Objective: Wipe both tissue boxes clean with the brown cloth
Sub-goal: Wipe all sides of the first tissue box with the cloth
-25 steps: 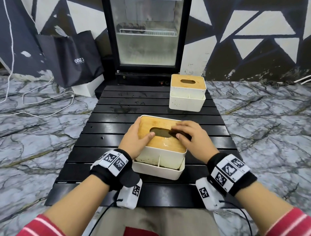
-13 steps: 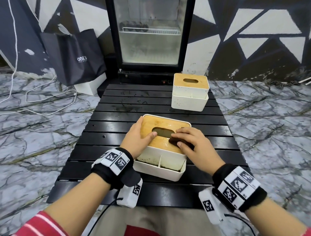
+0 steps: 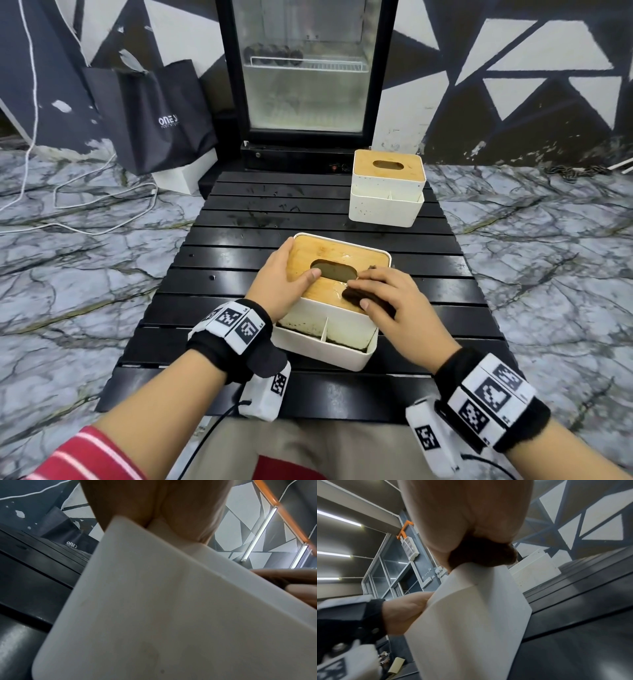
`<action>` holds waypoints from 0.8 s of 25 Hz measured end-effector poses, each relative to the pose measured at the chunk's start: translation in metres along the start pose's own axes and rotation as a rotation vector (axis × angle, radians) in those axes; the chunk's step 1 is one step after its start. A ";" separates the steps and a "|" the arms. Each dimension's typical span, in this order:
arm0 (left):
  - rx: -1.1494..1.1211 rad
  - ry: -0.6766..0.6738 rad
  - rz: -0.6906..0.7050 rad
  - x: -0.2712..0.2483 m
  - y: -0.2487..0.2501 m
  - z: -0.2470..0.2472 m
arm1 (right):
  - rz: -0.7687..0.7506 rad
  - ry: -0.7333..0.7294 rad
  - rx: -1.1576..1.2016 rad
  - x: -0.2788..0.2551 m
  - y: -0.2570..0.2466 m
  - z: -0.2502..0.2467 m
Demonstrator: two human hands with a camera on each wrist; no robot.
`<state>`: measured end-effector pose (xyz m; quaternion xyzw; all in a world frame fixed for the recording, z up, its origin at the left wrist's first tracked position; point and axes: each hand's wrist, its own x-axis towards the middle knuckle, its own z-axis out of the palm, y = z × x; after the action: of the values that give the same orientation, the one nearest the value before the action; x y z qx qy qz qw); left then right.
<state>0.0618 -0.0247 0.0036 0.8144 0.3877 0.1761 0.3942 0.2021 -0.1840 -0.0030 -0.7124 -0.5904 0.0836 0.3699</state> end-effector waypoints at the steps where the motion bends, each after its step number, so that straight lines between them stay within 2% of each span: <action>1: -0.004 -0.004 0.001 0.000 -0.001 -0.001 | 0.000 -0.006 -0.002 0.005 0.003 -0.002; 5: -0.015 -0.011 -0.003 0.000 -0.001 0.000 | 0.054 0.021 -0.063 0.035 0.017 -0.009; 9: -0.060 -0.036 -0.002 -0.001 -0.006 -0.003 | 0.118 0.003 -0.039 0.042 0.016 -0.008; 13: -0.023 -0.096 0.107 -0.013 -0.009 -0.008 | 0.190 0.064 -0.036 0.039 0.010 -0.007; 16: -0.010 -0.126 0.134 -0.013 -0.012 -0.010 | 0.247 0.115 -0.076 0.032 -0.001 -0.006; 20: -0.001 -0.044 0.090 -0.003 -0.017 -0.024 | 0.285 0.046 -0.077 0.011 -0.023 -0.014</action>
<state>0.0374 -0.0079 0.0051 0.8344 0.3419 0.1757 0.3951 0.1948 -0.1798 0.0249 -0.8044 -0.4775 0.0964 0.3401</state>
